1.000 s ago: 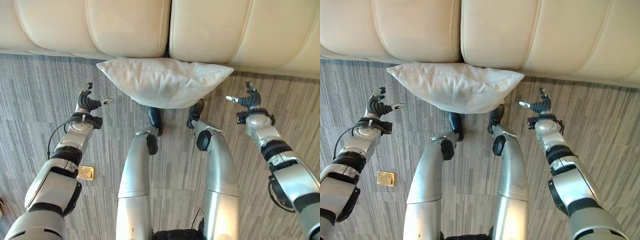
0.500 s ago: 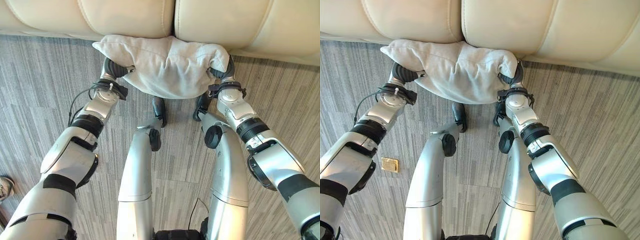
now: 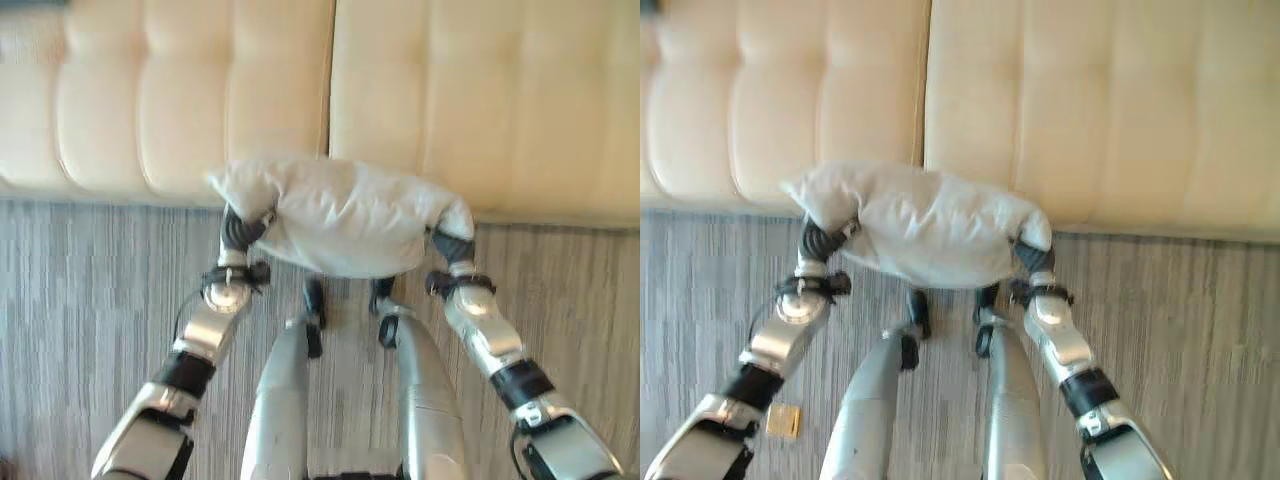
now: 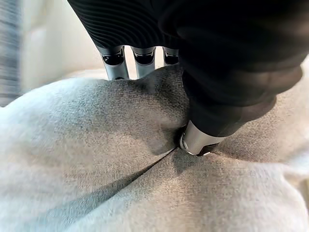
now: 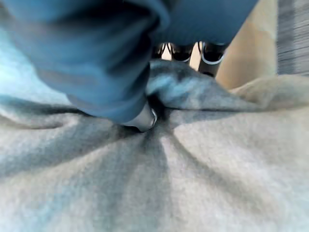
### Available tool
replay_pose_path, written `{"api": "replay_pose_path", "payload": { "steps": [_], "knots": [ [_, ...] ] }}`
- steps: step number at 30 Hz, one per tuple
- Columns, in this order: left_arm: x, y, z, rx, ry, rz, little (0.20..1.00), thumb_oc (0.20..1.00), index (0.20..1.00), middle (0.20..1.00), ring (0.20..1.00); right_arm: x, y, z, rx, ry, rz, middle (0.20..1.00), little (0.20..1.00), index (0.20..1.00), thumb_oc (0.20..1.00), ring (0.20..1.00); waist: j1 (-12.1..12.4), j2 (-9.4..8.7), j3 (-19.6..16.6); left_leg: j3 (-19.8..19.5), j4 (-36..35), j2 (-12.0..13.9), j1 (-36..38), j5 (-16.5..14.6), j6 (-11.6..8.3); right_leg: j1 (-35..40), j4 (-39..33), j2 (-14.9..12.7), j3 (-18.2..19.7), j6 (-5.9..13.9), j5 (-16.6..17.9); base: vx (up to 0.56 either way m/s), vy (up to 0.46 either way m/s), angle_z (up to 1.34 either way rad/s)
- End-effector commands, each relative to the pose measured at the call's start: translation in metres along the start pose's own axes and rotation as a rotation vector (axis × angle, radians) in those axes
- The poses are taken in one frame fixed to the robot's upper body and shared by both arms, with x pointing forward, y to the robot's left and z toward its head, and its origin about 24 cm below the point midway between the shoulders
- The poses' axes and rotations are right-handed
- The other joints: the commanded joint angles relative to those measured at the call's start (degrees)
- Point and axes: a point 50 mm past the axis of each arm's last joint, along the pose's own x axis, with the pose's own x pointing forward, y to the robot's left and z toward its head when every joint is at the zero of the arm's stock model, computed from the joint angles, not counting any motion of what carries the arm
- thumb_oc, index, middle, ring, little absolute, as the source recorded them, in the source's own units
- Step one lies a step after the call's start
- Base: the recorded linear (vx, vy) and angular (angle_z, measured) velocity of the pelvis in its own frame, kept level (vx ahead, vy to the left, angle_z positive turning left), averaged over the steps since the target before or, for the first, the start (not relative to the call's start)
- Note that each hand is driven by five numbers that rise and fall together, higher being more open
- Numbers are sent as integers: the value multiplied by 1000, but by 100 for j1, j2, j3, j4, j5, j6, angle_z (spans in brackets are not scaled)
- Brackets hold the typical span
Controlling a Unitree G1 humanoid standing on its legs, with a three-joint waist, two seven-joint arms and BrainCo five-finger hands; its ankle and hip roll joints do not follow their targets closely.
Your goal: Pick up all the scattered cushions and arrange them neatly on the sofa.
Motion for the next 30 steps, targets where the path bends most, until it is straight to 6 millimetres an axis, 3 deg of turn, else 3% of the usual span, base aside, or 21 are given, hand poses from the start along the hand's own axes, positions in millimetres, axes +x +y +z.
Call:
{"api": "replay_pose_path", "payload": {
  "steps": [1, 6, 11, 15, 22, 23, 26, 28, 30],
  "knots": [
    [-28, -34, 17, -113, -142, -195, 200, 200, 200, 200, 200, -21, 28, 36, 47, -224, 256, 200, 200, 200, 200, 200, -55, -72, -398, -35, -1174, -10, 1710, 22, -321, 1864, -1112, -87, 101, 783, 124, 344, 12, -7],
    [-62, -11, 1, -146, -72, -162, 200, 200, 200, 200, 200, -46, 6, 35, 16, -218, 271, 200, 200, 200, 200, 200, -107, -101, -992, 174, -2068, -4, 3211, 141, -365, 3266, -1945, 173, 239, 893, 191, 301, 11, -46],
    [-74, -3, 1, -162, -57, -153, 200, 200, 200, 200, 200, -56, 4, 36, 44, -215, 297, 200, 200, 200, 200, 200, -87, -82, -1330, 260, -2402, -80, 3839, 100, -336, 3852, -2284, 280, 327, 917, 156, 215, 26, -23],
    [-80, 2, 0, -157, -43, -139, 200, 200, 200, 200, 200, -59, 9, 39, 77, -220, 319, 200, 200, 200, 200, 200, -22, -87, -1365, 247, -2347, -110, 4025, -32, -280, 4063, -2306, 295, 410, 928, 101, 128, 39, -11],
    [-88, 18, -5, -114, -16, -94, 200, 200, 200, 200, 200, -61, 10, 41, 96, -230, 331, 200, 200, 200, 200, 200, 121, -75, -1320, 175, -2146, -209, 3985, -275, -100, 3972, -1921, 263, 552, 1000, 1, 71, 99, -5],
    [-88, 22, -5, -94, -16, -89, 200, 200, 200, 200, 200, -61, 9, 41, 89, -231, 331, 200, 200, 200, 200, 200, 163, -50, -1225, 131, -2048, -275, 3964, -356, 16, 3744, -1257, 180, 572, 1106, 142, 30, 135, -14],
    [-89, 26, -6, -70, -12, -86, 200, 200, 200, 200, 200, -62, 12, 42, 84, -239, 345, 200, 200, 200, 200, 200, 148, 34, -1048, 102, -1969, -327, 4022, -463, 175, 3236, -282, 141, 697, 1174, 327, 53, 131, -18],
    [-90, 26, -8, -69, -5, -91, 200, 200, 200, 200, 200, -62, 12, 40, 86, -230, 347, 200, 200, 200, 200, 200, 124, 62, -1007, 79, -1997, -388, 4149, -545, 185, 3015, -297, 164, 660, 1103, 220, 145, 65, -9],
    [-91, 27, -10, -75, 3, -85, 200, 200, 200, 200, 200, -61, 11, 38, 82, -221, 351, 200, 200, 200, 200, 200, 104, 78, -1015, 76, -2073, -471, 4288, -600, 162, 2812, -801, 142, 461, 1039, 220, 179, 2, 3]
  ]
}}
